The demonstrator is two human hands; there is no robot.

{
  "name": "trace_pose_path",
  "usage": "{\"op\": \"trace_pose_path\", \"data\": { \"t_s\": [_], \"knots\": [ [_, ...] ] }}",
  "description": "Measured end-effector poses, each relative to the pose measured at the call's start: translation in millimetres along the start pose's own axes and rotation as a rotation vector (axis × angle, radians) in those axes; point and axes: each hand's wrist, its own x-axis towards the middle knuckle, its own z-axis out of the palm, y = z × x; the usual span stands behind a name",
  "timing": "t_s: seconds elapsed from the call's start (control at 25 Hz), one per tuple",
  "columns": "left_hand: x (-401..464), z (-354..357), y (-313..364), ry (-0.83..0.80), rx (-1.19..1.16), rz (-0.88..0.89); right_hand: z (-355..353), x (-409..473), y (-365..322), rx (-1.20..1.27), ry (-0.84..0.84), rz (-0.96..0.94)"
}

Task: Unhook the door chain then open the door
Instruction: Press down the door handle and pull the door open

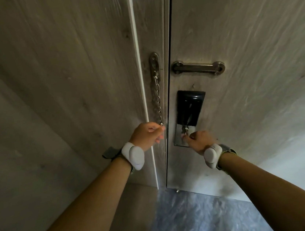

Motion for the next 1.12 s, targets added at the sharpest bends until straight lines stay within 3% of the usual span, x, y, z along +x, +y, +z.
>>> {"op": "trace_pose_path", "data": {
  "t_s": [0.16,0.28,0.4,0.56,0.8,0.96,1.12],
  "knots": [
    [-13.9,5.2,-6.6,0.033,-0.165,-0.006,15.7,2.9,4.1,0.086,0.005,0.024],
    [-21.1,0.1,-12.6,0.040,-0.189,-0.014,27.0,1.8,4.4,0.269,0.026,0.065],
    [-25.0,-6.6,-16.3,0.041,-0.193,-0.001,33.3,-4.8,3.7,0.277,0.057,0.059],
    [-28.5,-13.7,-16.4,0.043,-0.172,0.016,35.5,-25.1,2.1,0.152,0.092,0.058],
    [-35.6,0.2,3.9,0.116,-0.267,0.045,18.3,-67.6,-5.1,-0.291,0.098,0.016],
    [-49.6,14.9,10.4,0.012,-0.315,0.080,13.7,-102.0,1.0,-0.096,0.062,0.029],
    [-71.5,25.5,23.7,0.010,-0.421,0.065,-0.5,-134.8,4.6,0.108,0.143,0.022]
  ]
}}
